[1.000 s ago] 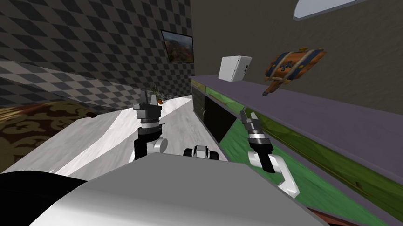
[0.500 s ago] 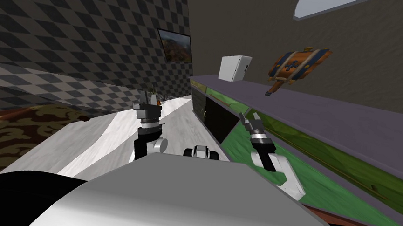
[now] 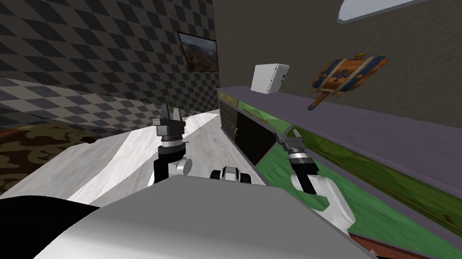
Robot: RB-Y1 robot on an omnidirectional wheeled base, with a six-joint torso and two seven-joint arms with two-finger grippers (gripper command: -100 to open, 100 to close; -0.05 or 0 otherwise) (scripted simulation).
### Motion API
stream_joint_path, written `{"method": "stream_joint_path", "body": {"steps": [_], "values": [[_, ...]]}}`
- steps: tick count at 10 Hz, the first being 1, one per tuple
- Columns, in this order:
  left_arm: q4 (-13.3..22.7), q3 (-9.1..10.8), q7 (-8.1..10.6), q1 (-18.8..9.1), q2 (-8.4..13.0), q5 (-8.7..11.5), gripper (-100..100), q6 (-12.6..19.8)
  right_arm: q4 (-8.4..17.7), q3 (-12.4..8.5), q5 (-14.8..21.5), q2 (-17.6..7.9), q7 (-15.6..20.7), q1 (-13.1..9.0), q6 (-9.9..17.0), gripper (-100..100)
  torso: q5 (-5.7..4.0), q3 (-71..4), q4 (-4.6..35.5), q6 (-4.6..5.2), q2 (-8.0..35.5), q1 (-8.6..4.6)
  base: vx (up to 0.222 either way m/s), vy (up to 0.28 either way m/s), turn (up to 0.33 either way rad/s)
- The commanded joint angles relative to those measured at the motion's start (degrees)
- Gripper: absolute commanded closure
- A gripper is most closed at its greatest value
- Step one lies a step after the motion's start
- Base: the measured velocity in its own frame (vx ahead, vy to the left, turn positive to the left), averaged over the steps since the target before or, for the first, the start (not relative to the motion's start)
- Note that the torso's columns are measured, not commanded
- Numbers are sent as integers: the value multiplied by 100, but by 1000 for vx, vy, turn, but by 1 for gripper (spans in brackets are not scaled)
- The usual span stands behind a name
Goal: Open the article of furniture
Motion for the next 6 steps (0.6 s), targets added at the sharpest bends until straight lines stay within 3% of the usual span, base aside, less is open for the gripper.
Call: {"method": "stream_joint_path", "body": {"steps": [1, 5, 6], "values": [[0, 0, 0, 0, 0, 0, 0, 0, 100, -60, 405, -87, 397, -51, 93, -100, 0, 1, 0, -2, 3, -5, 35, 85, -24], [0, 0, 0, 0, 0, 0, 0, 0, 290, -168, 981, -230, 956, -135, 222, -100, -4, 3, 1, 0, 5, -14, 47, 93, -41], [0, 0, 0, 0, 0, 0, 0, 0, 290, -168, 981, -230, 990, -135, 222, -100, -1, 1, 0, 0, 1, -2, 34, 73, -21]]}}
